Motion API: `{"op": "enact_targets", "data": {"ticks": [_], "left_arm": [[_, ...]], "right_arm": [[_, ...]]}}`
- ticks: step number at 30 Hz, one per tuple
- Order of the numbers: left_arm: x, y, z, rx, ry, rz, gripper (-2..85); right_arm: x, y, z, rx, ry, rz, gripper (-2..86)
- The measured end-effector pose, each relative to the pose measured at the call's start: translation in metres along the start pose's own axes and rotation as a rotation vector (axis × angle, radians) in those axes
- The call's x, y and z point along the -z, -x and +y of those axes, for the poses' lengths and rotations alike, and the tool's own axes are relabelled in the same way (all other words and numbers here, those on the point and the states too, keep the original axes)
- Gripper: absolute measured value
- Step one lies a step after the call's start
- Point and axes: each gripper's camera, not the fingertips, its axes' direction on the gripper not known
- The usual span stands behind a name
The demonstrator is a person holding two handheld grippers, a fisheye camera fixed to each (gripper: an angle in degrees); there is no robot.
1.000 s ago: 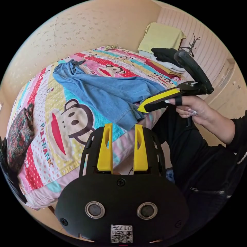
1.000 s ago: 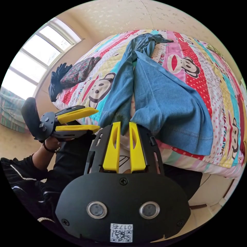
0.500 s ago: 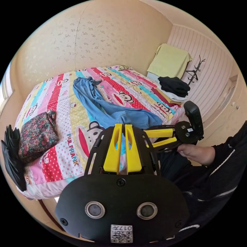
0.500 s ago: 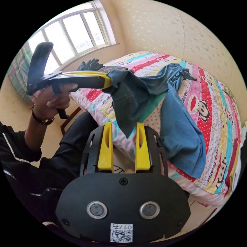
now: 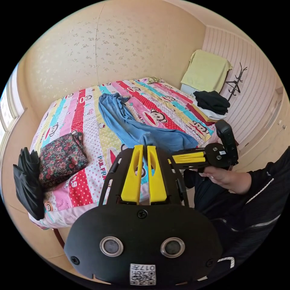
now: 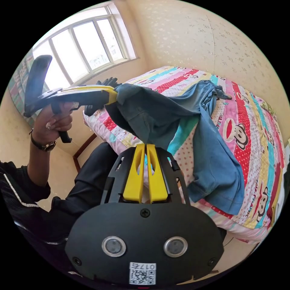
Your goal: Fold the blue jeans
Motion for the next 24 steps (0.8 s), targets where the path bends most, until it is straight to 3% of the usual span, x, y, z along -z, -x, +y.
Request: {"op": "enact_targets", "data": {"ticks": [9, 14, 17, 19, 24], "left_arm": [[-0.036, -0.007, 0.049, 0.029, 0.111, 0.143, 9.0], [-0.064, -0.01, 0.043, 0.131, 0.061, 0.23, 10.0], [-0.071, -0.001, 0.039, 0.212, 0.027, 0.18, 8.2], [-0.065, 0.01, 0.039, 0.258, -0.027, 0.16, 1.2], [-0.049, 0.015, 0.035, 0.226, -0.062, 0.121, -0.6]], "right_arm": [[0.044, -0.003, -0.017, -0.029, -0.056, -0.04, 0.8], [0.048, -0.011, -0.022, -0.07, -0.052, -0.132, 0.9], [0.049, -0.013, -0.021, -0.087, -0.047, -0.123, 1.0], [0.05, -0.013, -0.019, -0.088, -0.041, -0.106, 1.0], [0.043, -0.01, -0.015, -0.045, 0.011, -0.07, 2.0]]}}
